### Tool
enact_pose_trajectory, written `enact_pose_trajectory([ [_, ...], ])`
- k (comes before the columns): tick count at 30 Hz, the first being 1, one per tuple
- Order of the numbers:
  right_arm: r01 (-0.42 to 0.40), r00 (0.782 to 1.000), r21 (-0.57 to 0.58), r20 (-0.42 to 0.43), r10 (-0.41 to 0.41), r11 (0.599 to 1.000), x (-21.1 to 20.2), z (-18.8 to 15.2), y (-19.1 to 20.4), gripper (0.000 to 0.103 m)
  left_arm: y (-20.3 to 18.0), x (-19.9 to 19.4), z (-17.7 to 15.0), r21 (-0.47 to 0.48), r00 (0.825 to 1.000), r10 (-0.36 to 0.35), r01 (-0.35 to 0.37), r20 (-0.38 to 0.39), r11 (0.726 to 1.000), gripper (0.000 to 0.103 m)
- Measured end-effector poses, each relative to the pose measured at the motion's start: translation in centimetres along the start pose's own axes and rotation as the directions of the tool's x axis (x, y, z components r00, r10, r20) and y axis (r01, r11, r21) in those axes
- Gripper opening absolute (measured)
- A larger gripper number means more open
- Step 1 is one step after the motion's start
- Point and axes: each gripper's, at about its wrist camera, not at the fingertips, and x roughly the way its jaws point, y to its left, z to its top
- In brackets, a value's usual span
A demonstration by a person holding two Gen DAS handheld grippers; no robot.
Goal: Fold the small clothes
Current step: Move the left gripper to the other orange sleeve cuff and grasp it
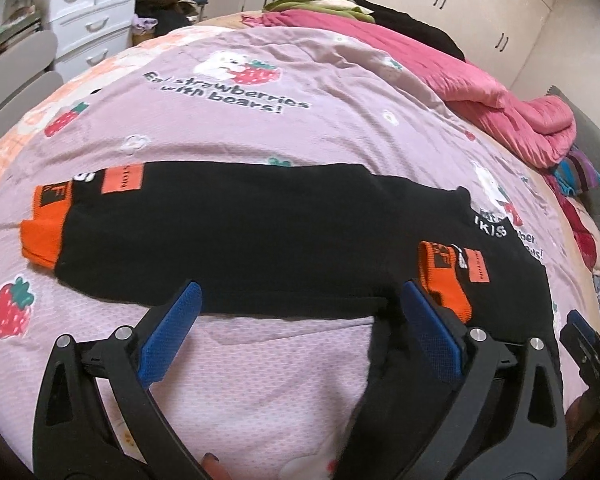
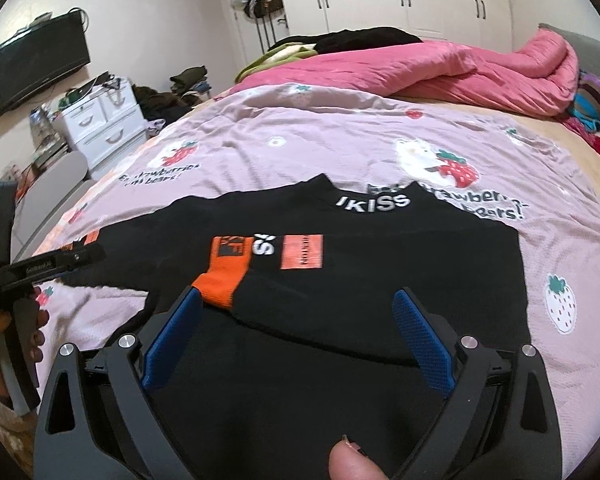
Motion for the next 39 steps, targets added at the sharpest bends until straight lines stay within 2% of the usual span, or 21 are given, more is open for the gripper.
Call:
enact_pose_trajectory([
  [7, -0.031, 0.999, -0.003, -0.007, 0.031, 1.000, 0.7, 0.4, 2.3, 0.096, 2.6, -0.4, 0.6, -0.056, 1.000, 0.023, -0.022, 0.006, 0.998, 0.094],
  [13, -0.055, 0.998, -0.050, -0.024, 0.054, 0.997, 1.5, 0.9, 5.4, 0.096, 5.1, -0.9, 1.4, -0.125, 0.999, 0.029, -0.028, 0.013, 0.992, 0.094],
  [24, -0.126, 0.990, -0.091, -0.078, 0.119, 0.988, 3.9, 1.3, 12.0, 0.096, 9.3, -1.5, 2.2, -0.226, 0.997, 0.077, -0.073, 0.010, 0.971, 0.094],
  [28, -0.151, 0.986, -0.103, -0.091, 0.142, 0.983, 4.2, 1.1, 14.0, 0.096, 10.8, -1.6, 2.2, -0.263, 0.998, 0.068, -0.065, 0.000, 0.963, 0.094],
  [39, -0.181, 0.980, -0.147, -0.105, 0.167, 0.972, 3.8, 0.8, 17.4, 0.096, 14.3, -2.1, 2.1, -0.323, 0.995, 0.105, -0.100, -0.004, 0.941, 0.094],
])
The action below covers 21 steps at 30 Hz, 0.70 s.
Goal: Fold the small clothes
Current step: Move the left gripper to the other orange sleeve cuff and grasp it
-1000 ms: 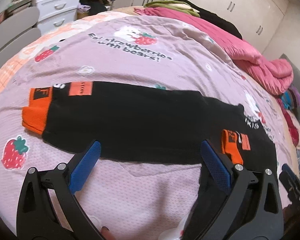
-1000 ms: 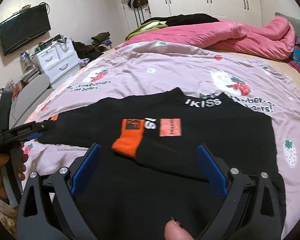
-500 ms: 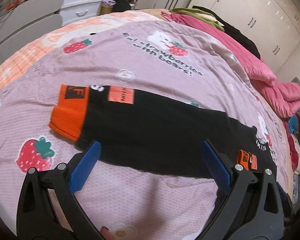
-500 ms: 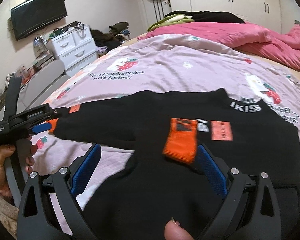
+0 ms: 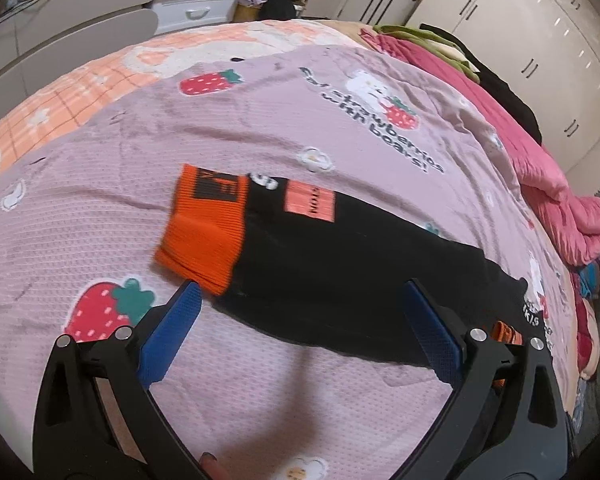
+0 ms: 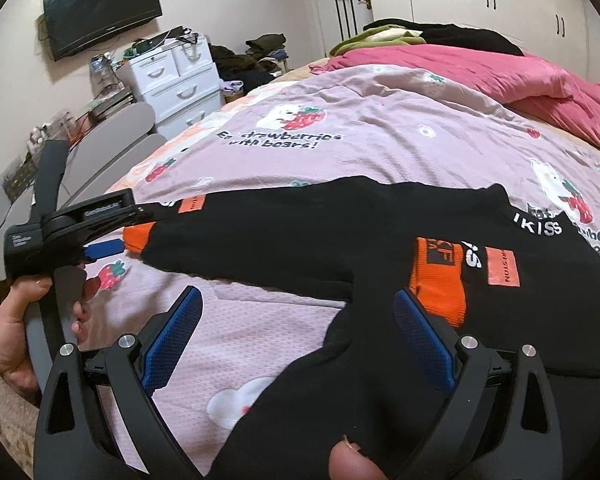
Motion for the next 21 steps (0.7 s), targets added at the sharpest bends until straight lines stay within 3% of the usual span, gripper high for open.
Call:
enact_pose_trajectory([
  [14, -0.031, 1.000, 0.011, 0.003, 0.031, 0.999, -0.8, -0.6, 2.0, 0.096, 4.7, 1.0, 1.4, -0.090, 0.999, 0.033, -0.033, -0.004, 0.995, 0.094],
  [18, -0.028, 1.000, 0.023, 0.003, 0.028, 0.999, -1.2, -0.9, 1.8, 0.096, 6.0, 2.4, 1.4, -0.146, 0.999, -0.014, 0.008, -0.044, 0.989, 0.093],
  [21, -0.024, 1.000, 0.035, 0.003, 0.024, 0.999, -1.5, -1.2, 1.5, 0.096, 6.1, 2.9, 1.5, -0.146, 0.999, -0.017, 0.012, -0.034, 0.989, 0.083],
])
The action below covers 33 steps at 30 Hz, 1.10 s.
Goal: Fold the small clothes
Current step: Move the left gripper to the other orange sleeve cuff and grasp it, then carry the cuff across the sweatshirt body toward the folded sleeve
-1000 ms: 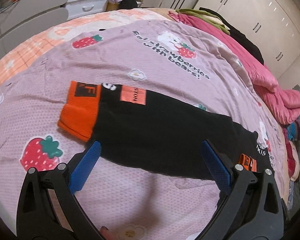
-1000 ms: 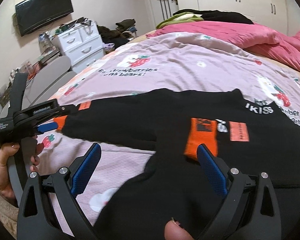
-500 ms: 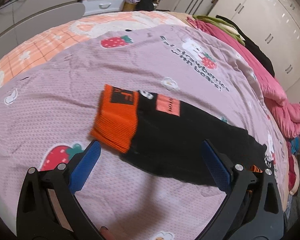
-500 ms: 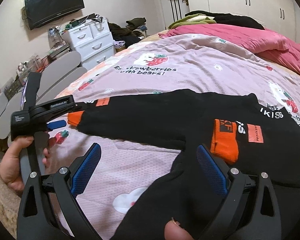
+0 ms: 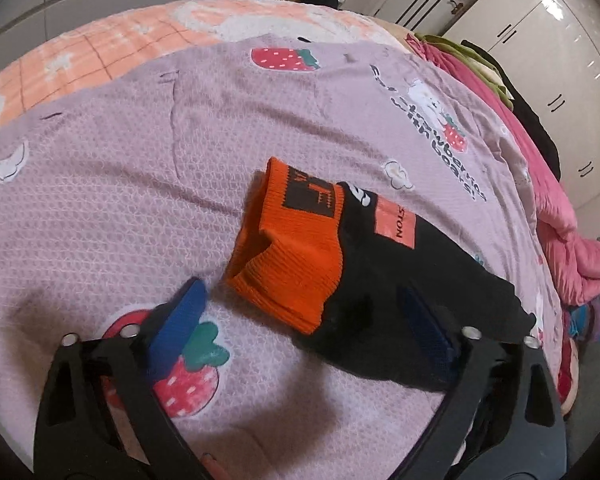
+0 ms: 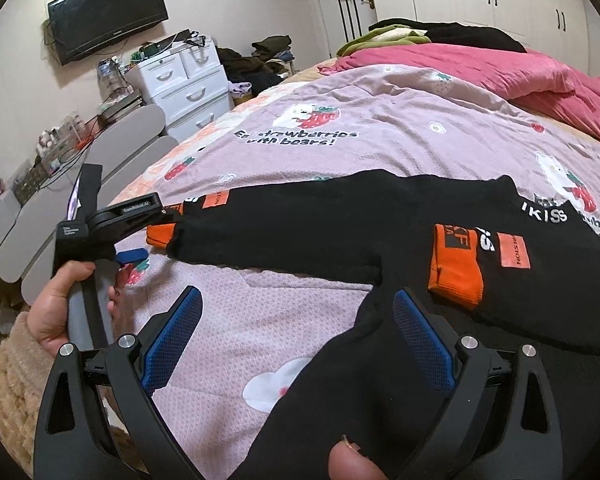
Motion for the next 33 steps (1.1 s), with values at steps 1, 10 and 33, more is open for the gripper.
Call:
enact_pose_trajectory([
  [1, 0.002, 1.000, 0.004, 0.001, -0.002, 1.000, -0.1, -0.1, -0.1, 0.096, -0.1, 0.0, 0.0, 0.002, 1.000, -0.009, 0.009, 0.004, 1.000, 0.073],
  [10, 0.019, 1.000, 0.050, 0.007, -0.020, 0.999, -1.3, -1.1, -2.1, 0.096, -1.0, 0.0, 0.7, 0.026, 0.996, -0.086, 0.086, 0.032, 0.996, 0.010],
  [33, 0.161, 0.978, 0.313, 0.079, -0.194, 0.936, -6.9, -3.7, -11.1, 0.096, -15.0, -8.5, -3.9, 0.329, 0.908, -0.403, 0.349, 0.112, 0.878, 0.008],
])
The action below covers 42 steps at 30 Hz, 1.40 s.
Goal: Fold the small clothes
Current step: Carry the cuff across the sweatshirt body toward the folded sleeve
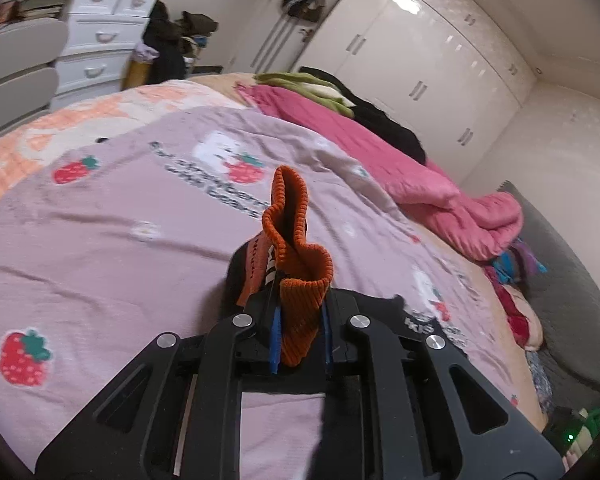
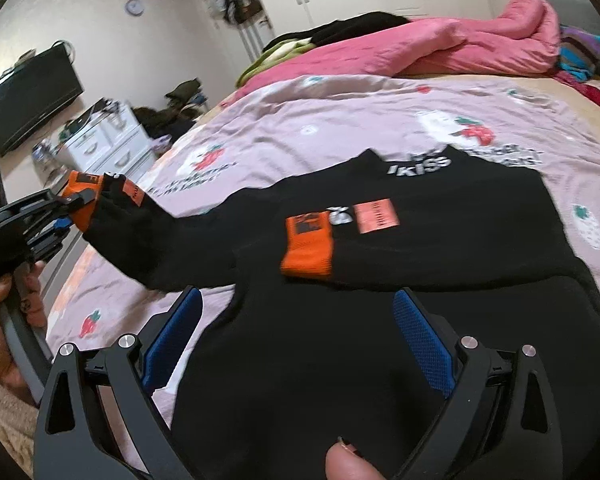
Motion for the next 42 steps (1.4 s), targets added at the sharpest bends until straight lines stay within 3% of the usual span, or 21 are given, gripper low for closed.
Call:
enact_pose_trajectory([
  [14, 0.072, 0.996, 0.126, 0.041, -0.078, 0.989, -1.9, 0.0, -6.0, 0.096, -5.4, 2.8, -1.7, 0.066, 0.994, -0.091, 0.095, -0.062, 0.993, 0.008],
  [22, 0.183, 0.982, 0.139, 0.029, -0.189, 0.973, -2.3, -0.6, -8.2, 0.096, -7.6, 4.2, -2.8, 0.086, 0.986, -0.133, 0.142, -0.101, 0.986, 0.008],
  [35, 0.218, 0.973, 0.199, 0.029, -0.228, 0.956, -3.0, -1.1, -11.1, 0.096, -12.3, 8.2, -6.2, 0.141, 0.950, -0.207, 0.243, -0.233, 0.960, 0.008],
  [42, 0.242, 0.966, 0.261, 0.025, -0.258, 0.934, -4.0, -1.5, -13.5, 0.096, -15.1, 10.4, -9.5, 0.193, 0.919, -0.215, 0.288, -0.330, 0.938, 0.008],
])
